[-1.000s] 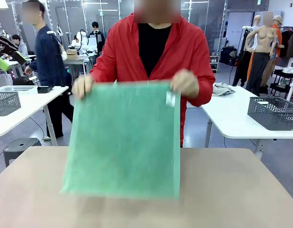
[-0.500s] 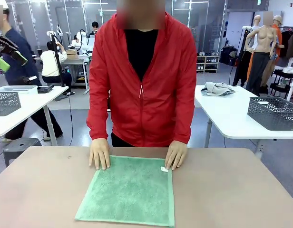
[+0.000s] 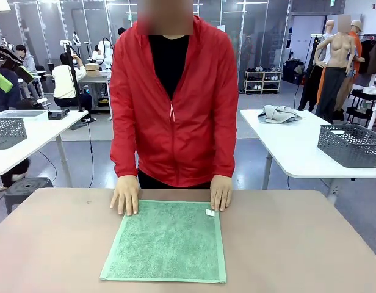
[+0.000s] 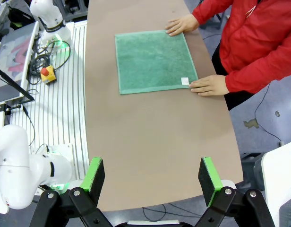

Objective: Fold the towels and place them in the basket.
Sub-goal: When a person lays out a Towel with hook on the table, fold it in half twice.

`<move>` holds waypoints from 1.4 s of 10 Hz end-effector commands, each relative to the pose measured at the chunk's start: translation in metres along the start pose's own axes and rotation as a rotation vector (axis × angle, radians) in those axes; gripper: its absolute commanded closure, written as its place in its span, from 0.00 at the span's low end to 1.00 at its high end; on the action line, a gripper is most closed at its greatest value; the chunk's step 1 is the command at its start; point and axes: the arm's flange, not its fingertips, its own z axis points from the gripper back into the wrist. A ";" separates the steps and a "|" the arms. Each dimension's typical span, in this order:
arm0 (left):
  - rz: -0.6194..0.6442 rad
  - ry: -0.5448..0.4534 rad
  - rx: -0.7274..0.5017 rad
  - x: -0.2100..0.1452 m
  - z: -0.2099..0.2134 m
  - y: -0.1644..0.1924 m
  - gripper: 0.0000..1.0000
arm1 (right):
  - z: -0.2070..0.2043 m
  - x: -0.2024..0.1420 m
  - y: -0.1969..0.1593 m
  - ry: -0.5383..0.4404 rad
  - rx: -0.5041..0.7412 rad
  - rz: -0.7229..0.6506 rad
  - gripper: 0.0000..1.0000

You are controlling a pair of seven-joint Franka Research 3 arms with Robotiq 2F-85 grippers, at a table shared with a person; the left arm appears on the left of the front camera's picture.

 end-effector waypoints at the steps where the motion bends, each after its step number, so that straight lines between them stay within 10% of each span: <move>1: -0.002 -0.001 0.006 0.001 0.001 -0.001 0.00 | -0.001 0.001 0.001 -0.005 -0.001 0.005 0.00; 7: 0.000 0.000 0.000 0.000 0.000 0.000 0.00 | -0.003 0.010 0.004 0.006 -0.005 0.027 0.00; 14: -0.106 0.386 0.105 0.121 -0.100 -0.071 0.00 | -0.119 0.141 0.086 0.368 -0.085 0.078 0.00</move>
